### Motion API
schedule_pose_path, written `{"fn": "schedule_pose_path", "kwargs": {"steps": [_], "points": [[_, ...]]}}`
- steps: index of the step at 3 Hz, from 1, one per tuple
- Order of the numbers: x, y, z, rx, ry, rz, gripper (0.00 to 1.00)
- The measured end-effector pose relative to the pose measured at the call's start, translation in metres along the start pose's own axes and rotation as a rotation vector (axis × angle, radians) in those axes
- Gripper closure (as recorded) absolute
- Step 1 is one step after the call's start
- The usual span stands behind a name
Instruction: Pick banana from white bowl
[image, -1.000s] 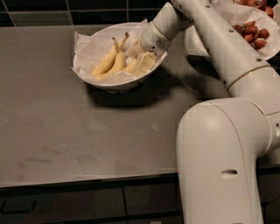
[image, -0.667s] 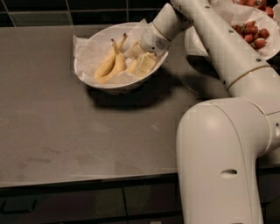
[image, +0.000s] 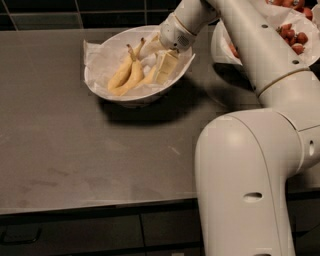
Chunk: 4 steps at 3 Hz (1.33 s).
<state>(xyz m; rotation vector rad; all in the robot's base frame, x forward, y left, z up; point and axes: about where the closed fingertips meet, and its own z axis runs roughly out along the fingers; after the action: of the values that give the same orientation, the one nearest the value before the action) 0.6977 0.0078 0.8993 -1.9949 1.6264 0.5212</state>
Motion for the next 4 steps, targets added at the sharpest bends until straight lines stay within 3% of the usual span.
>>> {"fn": "schedule_pose_path", "kwargs": {"steps": [1,3,4], "points": [[-0.013,-0.008,-0.018,0.045,0.022,-0.043,0.13],[-0.021,-0.014,0.004,0.010,0.001,-0.063,0.14],[-0.012,-0.011,0.014,-0.015,-0.002,-0.042,0.14]]}}
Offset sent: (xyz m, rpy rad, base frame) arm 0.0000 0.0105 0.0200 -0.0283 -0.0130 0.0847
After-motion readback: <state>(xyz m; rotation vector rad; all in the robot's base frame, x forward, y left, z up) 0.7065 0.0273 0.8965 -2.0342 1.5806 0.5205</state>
